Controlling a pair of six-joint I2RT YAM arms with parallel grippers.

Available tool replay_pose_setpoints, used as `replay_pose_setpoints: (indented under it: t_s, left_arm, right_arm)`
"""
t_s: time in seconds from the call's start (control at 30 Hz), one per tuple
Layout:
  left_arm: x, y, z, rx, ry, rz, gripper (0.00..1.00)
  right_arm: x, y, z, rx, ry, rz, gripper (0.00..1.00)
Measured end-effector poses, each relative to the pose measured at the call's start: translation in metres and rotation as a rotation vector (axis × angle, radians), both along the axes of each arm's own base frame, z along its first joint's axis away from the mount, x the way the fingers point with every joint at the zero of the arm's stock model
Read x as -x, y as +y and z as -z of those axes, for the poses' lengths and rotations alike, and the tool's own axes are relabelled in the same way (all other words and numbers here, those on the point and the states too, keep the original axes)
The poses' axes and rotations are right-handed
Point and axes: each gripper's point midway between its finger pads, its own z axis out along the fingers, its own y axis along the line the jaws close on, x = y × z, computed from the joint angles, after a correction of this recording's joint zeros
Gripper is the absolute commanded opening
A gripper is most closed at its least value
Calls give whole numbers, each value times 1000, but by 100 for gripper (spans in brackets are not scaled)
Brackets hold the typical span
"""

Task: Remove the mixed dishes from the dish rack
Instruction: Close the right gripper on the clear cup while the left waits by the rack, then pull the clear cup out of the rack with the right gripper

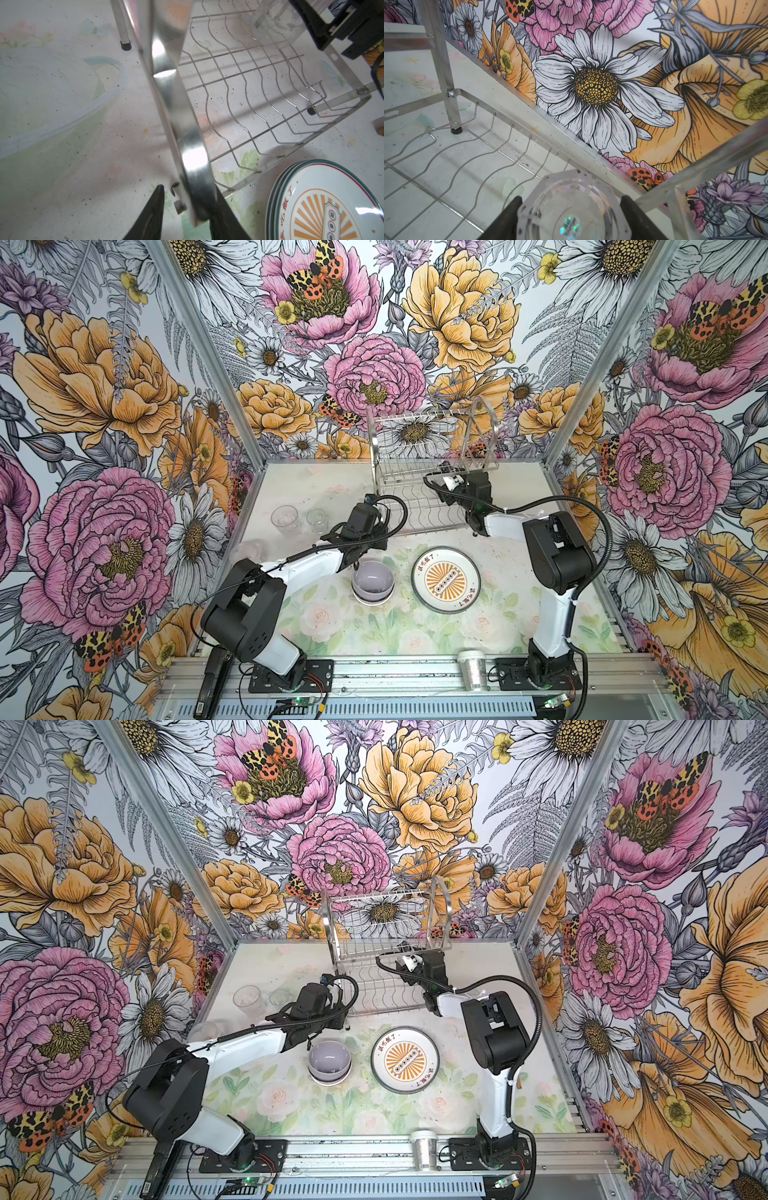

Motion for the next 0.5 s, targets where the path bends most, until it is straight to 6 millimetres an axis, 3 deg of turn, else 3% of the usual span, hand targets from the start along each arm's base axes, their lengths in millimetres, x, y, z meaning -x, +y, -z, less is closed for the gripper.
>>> replay_pose_setpoints:
  t_s: [0.33, 0.43, 0.5]
  left_arm:
    - [-6, 0, 0, -12, -3, -14, 35]
    - [-6, 0, -1, -12, -3, -15, 31]
    - [-7, -1, 0, -13, -2, -15, 27]
  right_arm:
    - [19, 10, -2, -137, 41, -44, 10]
    - [24, 10, 0, -160, 62, -43, 0]
    - [28, 10, 0, -177, 77, -43, 0]
